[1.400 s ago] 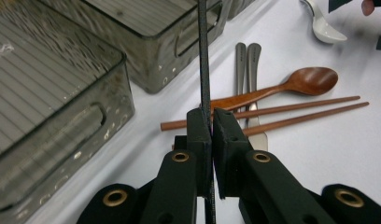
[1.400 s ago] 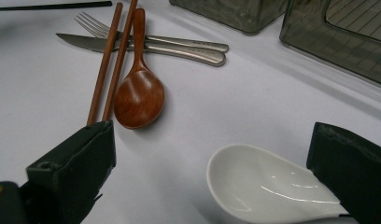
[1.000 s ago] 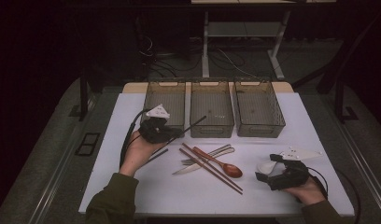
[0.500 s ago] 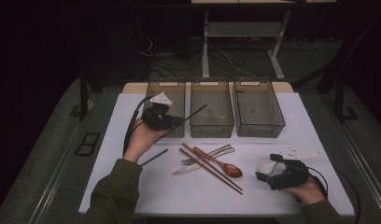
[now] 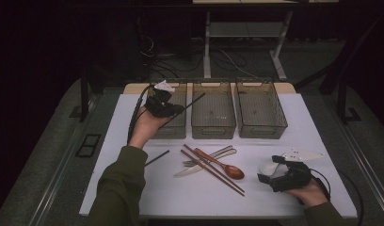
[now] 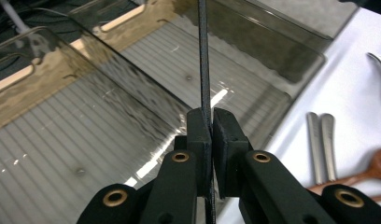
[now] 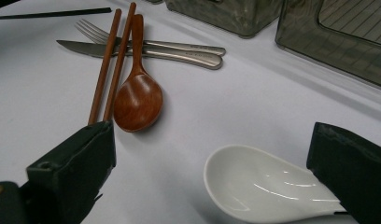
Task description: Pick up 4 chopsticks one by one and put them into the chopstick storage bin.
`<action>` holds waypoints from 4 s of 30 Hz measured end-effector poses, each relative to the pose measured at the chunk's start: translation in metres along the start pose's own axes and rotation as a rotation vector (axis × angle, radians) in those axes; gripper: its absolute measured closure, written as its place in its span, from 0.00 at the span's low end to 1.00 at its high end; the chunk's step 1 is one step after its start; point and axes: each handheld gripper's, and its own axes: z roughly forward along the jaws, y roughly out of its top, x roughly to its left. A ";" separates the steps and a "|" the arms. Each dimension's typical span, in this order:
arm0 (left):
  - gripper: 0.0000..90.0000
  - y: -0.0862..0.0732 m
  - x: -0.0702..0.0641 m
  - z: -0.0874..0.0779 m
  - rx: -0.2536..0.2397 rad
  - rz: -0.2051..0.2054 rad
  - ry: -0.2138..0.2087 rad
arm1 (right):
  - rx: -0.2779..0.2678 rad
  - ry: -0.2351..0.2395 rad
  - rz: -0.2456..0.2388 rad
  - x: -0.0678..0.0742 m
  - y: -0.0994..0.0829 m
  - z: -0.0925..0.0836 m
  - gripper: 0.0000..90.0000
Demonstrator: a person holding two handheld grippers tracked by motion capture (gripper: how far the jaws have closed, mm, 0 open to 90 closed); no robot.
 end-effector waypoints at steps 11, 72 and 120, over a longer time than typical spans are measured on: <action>0.95 0.005 0.034 0.012 -0.014 -0.057 0.040 | -0.004 0.003 0.006 0.000 0.000 0.000 0.01; 0.27 -0.016 0.039 0.005 -0.019 -0.063 0.083 | -0.012 0.007 0.015 -0.002 0.000 -0.002 0.01; 0.24 -0.112 -0.054 -0.066 -0.103 0.089 0.005 | -0.031 -0.001 0.018 -0.002 -0.001 -0.005 0.01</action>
